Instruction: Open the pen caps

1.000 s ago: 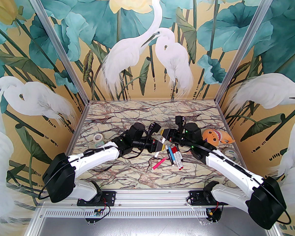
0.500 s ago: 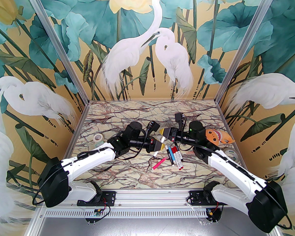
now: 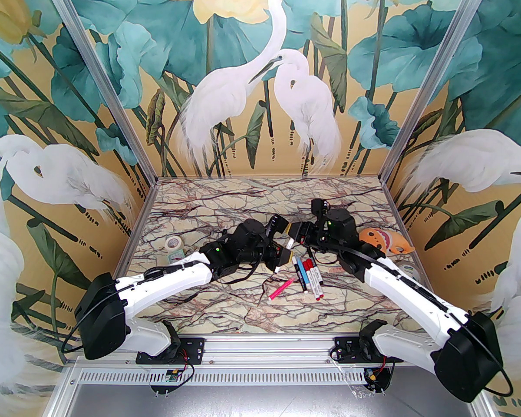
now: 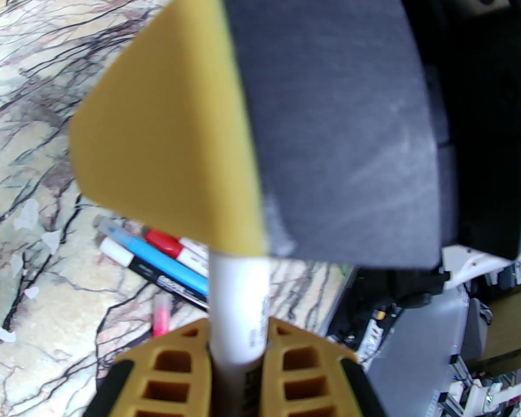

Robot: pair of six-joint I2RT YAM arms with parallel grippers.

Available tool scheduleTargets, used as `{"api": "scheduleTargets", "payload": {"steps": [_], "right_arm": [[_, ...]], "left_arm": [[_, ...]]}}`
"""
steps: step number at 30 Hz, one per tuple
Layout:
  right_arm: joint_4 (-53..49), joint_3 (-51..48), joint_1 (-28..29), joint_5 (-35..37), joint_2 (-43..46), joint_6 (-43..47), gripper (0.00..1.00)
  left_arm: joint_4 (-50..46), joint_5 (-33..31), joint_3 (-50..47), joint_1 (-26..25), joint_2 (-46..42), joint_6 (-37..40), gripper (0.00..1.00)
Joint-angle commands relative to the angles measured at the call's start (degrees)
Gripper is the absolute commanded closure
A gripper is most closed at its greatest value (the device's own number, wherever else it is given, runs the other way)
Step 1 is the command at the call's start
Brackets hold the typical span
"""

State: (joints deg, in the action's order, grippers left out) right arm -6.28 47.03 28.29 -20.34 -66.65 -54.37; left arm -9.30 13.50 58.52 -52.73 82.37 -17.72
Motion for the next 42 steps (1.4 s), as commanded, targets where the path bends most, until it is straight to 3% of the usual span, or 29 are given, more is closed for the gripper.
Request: {"api": "scheduleTargets", "payload": {"steps": [1, 6, 12, 18, 32, 42], "right_arm": [[0.0, 3.1, -2.5, 15.3, -1.0, -1.5, 0.90], [0.0, 3.4, -3.0, 16.2, -1.7, -1.5, 0.91], [4.0, 1.6, -4.4, 7.1, -1.9, 3.5, 0.89], [-2.7, -0.5, -6.1, 3.9, 0.6, 11.8, 0.89], [-24.9, 6.0, -7.6, 11.0, -2.7, 25.7, 0.87], [-28.9, 10.3, -11.4, 12.7, -9.3, 30.8, 0.87]], "left_arm": [[-7.7, -3.2, -0.1, -2.1, -0.4, 1.3, 0.94], [-6.0, 0.5, -1.8, -2.2, -0.6, 1.1, 0.94], [-3.7, 1.3, -4.0, -1.9, -3.8, -0.6, 0.94], [-0.2, 2.2, -6.8, -0.4, -6.3, -3.6, 0.94], [0.2, -0.4, -6.8, 5.7, -7.6, -5.7, 0.94], [-0.4, -0.9, -6.2, 6.4, -6.5, -5.3, 0.94]]}}
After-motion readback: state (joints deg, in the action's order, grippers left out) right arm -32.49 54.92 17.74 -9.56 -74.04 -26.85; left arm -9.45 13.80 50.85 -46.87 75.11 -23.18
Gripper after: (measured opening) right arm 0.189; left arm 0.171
